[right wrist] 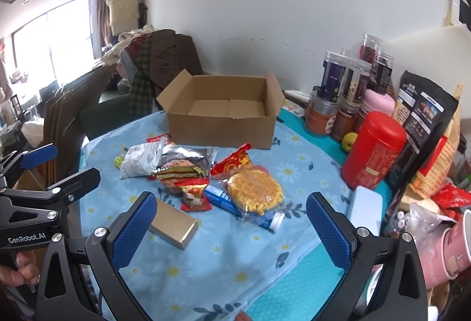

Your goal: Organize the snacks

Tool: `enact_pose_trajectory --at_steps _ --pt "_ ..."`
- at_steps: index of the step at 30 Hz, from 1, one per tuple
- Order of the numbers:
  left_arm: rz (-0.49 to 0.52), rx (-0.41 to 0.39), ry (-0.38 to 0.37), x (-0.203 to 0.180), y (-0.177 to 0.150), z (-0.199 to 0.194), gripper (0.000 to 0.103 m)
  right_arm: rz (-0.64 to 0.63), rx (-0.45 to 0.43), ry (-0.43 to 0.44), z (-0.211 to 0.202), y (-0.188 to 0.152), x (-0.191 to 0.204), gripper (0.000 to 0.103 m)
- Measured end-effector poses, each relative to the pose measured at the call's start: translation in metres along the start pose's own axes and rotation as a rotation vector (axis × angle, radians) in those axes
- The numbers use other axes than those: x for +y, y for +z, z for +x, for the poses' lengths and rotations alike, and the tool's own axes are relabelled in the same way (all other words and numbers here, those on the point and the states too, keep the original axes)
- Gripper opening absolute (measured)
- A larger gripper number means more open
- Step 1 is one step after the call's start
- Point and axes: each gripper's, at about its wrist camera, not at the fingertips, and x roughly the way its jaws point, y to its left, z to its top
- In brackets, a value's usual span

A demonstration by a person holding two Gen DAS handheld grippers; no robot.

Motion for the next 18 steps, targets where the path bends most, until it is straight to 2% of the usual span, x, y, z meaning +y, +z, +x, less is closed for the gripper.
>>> enact_pose_trajectory --at_steps 18 --pt "-0.005 0.011 -0.015 0.0 0.0012 -0.0044 0.103 -0.004 -0.003 0.001 -0.0009 0.0 0.0014 0.103"
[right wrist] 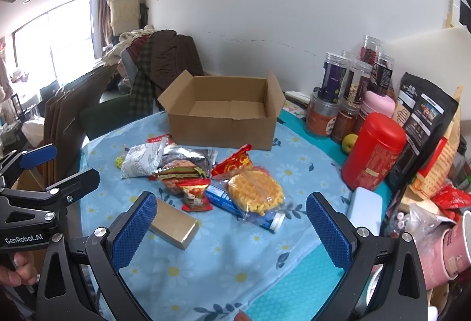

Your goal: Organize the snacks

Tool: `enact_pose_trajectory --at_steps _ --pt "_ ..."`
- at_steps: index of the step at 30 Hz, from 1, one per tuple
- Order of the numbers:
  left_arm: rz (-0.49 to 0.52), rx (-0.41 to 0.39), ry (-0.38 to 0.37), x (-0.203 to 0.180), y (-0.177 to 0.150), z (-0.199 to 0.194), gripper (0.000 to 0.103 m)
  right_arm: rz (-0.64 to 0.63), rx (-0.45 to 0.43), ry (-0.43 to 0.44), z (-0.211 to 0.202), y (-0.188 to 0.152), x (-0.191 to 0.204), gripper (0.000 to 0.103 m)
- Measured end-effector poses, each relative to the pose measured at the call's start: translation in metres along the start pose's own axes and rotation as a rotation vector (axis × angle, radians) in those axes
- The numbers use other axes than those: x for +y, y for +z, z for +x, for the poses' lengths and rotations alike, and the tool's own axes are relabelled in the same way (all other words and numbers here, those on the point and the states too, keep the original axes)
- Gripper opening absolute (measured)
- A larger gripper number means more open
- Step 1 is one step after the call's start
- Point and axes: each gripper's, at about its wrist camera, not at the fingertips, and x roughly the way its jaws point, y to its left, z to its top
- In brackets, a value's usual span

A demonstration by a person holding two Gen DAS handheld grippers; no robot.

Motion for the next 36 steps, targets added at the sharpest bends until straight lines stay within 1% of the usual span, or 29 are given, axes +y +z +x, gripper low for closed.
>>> enact_pose_trajectory --at_steps 8,12,25,36 --pt "0.002 -0.004 0.003 0.0 0.001 -0.003 0.103 -0.005 -0.005 0.001 -0.002 0.002 0.001 0.103" --pt "0.001 0.005 -0.006 0.0 0.001 -0.002 0.103 -0.005 -0.007 0.001 -0.002 0.001 0.001 0.103" --pt "0.019 0.012 -0.003 -0.003 0.003 0.0 0.103 -0.001 -0.006 0.001 -0.001 0.0 -0.001 0.103" --pt "0.04 0.056 -0.026 -0.007 0.005 0.018 0.103 0.019 0.02 -0.009 0.011 -0.004 -0.008 0.103"
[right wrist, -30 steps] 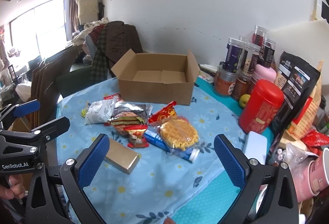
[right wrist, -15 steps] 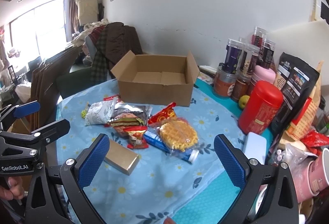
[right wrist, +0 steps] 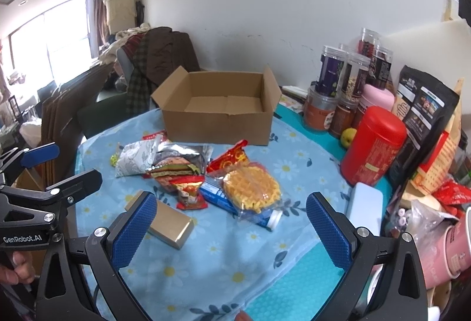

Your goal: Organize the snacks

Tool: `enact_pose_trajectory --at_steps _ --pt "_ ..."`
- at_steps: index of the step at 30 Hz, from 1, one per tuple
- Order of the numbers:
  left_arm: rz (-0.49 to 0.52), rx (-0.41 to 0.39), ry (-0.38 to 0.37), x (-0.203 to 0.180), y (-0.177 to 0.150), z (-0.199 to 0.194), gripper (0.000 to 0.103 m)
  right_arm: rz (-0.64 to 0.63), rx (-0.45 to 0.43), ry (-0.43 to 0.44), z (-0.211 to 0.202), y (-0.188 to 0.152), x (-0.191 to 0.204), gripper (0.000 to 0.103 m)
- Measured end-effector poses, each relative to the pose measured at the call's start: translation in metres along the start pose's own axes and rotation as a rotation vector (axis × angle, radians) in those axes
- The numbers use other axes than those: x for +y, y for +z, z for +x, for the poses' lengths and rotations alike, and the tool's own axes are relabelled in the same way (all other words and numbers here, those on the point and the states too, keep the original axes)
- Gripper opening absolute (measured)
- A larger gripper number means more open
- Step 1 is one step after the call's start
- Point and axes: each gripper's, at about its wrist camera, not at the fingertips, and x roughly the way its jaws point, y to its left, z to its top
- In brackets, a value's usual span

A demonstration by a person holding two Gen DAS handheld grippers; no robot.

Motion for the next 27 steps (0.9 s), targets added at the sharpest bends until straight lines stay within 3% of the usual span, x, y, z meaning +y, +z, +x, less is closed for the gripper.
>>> enact_pose_trajectory --at_steps 10,18,22,27 --pt "0.038 0.022 -0.018 -0.002 -0.002 0.02 0.103 0.041 0.047 -0.019 0.018 -0.008 -0.008 0.103" --pt "0.088 0.051 -0.086 -0.002 -0.004 0.041 0.103 0.069 0.069 -0.062 0.025 -0.011 -0.015 0.103" --pt "0.138 0.067 -0.105 -0.002 -0.006 0.055 0.103 0.09 0.096 -0.055 0.039 -0.011 -0.015 0.103" --pt "0.166 0.114 -0.183 0.0 -0.007 0.074 0.103 0.118 0.128 -0.037 0.058 -0.016 -0.014 0.103"
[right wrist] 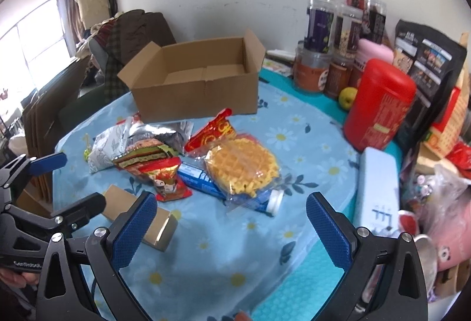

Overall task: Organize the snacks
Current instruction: 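Grasp the gold rectangular box with the left gripper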

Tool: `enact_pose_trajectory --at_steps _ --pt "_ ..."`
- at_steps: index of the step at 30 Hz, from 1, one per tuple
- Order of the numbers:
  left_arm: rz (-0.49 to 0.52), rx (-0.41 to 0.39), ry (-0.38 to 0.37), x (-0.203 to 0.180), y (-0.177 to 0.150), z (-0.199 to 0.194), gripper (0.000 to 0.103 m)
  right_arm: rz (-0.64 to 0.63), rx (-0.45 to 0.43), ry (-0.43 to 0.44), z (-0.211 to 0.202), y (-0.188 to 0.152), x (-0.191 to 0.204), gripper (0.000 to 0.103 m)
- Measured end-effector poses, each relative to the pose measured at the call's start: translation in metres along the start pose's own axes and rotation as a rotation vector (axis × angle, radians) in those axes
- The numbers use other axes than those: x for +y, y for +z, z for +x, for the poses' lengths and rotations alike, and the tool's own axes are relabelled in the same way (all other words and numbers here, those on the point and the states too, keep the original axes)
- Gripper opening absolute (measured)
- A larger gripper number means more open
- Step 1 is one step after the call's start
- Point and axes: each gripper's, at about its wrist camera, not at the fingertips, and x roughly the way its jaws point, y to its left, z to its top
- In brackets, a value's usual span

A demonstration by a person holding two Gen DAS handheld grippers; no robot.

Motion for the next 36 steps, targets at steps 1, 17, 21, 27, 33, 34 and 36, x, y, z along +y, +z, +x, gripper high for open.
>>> enact_pose_trajectory --at_steps 1,17,21,27,33,34,36 --pt "0.013 0.001 -0.005 0.0 0.0 0.004 0.103 0.001 0.006 -0.002 0.003 -0.001 0.0 0.103" --pt "0.237 0.216 -0.297 -0.014 0.003 0.073 0.103 0.022 0.059 -0.029 0.027 -0.012 -0.011 0.103" --pt "0.253 0.274 -0.341 -0.019 -0.002 0.078 0.103 0.022 0.086 -0.014 0.032 -0.016 -0.01 0.103" --pt "0.263 0.287 -0.359 -0.03 -0.021 0.07 0.103 0.02 0.096 -0.008 0.035 -0.019 -0.011 0.103" --pt "0.252 0.18 -0.277 -0.035 -0.032 0.062 0.055 0.001 0.095 -0.009 0.034 -0.019 -0.007 0.103" --pt "0.228 0.194 -0.293 -0.034 -0.033 0.065 0.048 -0.002 0.094 -0.01 0.035 -0.019 -0.006 0.103" --pt "0.173 0.189 -0.285 -0.027 -0.033 0.063 0.047 -0.004 0.088 -0.003 0.035 -0.02 -0.005 0.103"
